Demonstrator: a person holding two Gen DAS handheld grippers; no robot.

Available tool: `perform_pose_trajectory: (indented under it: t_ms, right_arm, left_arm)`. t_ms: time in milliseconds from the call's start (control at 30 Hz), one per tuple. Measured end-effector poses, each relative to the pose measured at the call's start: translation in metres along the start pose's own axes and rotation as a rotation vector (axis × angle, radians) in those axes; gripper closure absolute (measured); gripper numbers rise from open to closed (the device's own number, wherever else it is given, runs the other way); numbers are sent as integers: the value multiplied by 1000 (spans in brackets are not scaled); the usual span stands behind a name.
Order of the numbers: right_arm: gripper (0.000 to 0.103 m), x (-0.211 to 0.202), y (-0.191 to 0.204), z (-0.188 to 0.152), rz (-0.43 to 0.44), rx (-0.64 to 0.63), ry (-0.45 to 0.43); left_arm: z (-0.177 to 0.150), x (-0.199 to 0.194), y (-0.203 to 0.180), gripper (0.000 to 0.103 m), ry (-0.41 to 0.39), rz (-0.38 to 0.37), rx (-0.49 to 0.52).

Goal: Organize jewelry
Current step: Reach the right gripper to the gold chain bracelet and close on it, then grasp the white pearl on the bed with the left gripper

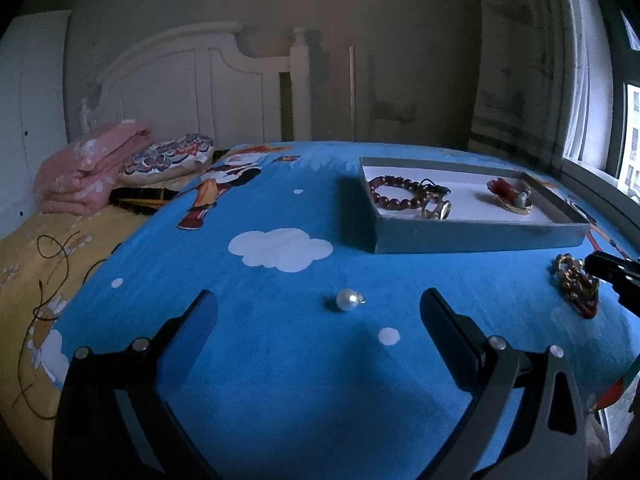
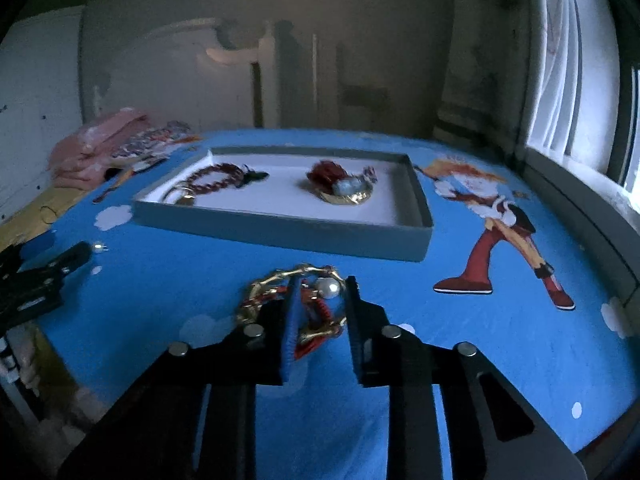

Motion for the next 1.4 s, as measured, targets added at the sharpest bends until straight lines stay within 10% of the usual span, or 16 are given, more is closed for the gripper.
perform_pose_trajectory:
  t_ms: [833,1267,1400]
  right_arm:
    - [84,46,4,18,76,193,202]
    - [90,52,18,22,-26,185,152]
    - [90,47,21,17,-28,149,133]
  left_arm:
    - [-5,16,9,5,86,-50,-89]
    - [6,12,-3,6,63,-23,-43]
    - [4,21,-5,25,116,-26,-29]
Point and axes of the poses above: each gripper's, at about its wrist camera, not at the fingertips, and x roughly the way its jaws point, y to its left, z to its top, the point moved 4 cm from there along x, roughly the way its jaws point, and after that the axes turned 13 degrees about x, right-handed, at the moved point
